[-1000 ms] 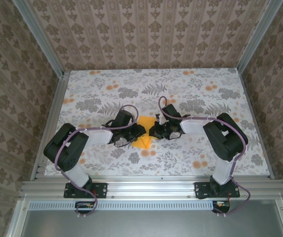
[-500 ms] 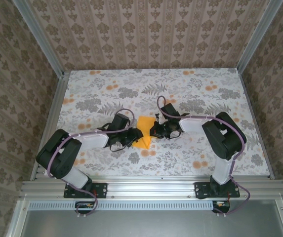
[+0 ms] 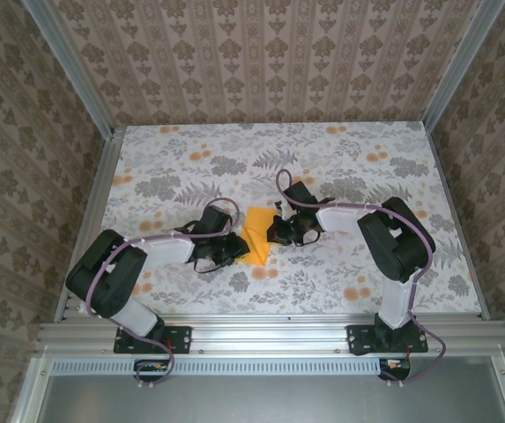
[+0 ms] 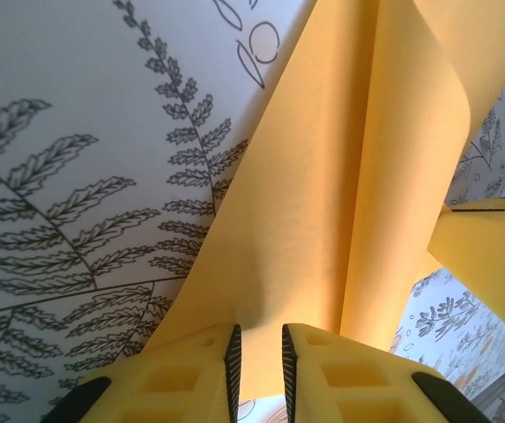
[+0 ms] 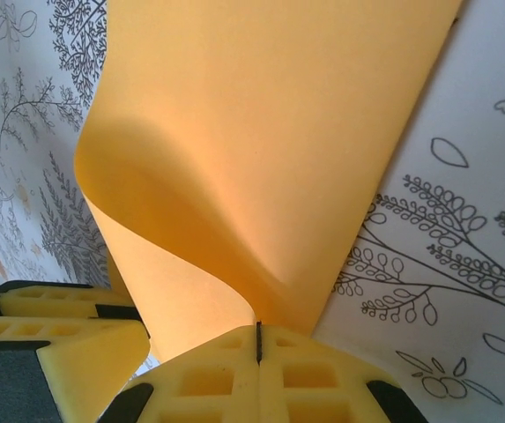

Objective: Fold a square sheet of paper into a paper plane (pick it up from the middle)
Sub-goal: Fold the triangle a second time at the center of the table.

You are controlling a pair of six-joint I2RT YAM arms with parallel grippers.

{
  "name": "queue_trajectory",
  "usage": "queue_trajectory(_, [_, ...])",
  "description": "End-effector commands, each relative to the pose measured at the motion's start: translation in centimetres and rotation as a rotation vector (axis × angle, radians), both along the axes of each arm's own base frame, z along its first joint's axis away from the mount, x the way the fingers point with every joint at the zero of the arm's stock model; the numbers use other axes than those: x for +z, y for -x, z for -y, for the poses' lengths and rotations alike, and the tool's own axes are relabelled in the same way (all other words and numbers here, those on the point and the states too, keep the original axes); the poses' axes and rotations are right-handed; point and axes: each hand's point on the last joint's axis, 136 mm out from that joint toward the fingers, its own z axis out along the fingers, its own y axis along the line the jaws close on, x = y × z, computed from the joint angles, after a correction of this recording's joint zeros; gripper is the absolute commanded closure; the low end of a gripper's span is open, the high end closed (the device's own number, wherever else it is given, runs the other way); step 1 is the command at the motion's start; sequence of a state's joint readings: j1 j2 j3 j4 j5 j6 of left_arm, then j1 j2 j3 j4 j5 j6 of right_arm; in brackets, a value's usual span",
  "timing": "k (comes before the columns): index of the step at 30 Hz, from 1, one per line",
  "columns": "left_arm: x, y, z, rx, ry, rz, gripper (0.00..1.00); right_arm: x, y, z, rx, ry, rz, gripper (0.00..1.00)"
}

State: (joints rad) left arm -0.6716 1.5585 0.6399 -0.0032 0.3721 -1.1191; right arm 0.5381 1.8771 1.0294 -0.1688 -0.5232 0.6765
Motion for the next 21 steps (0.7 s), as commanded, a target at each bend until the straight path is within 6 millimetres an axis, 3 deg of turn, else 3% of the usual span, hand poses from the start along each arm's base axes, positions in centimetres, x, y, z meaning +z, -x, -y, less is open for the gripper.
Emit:
queue_trajectory(1, [-0.93,0.34,-0.63,-0.016,-0.049,-0.027,0.79,-0.4,-0.18,0.16,0.015,0.041,0.003,0.96])
queue_trajectory(21, [-1.07,0.66,-0.37,-0.061,-0.064,-0.042,0.82,-0.98,-0.73,0.33,0.041,0.077,0.004,0.94])
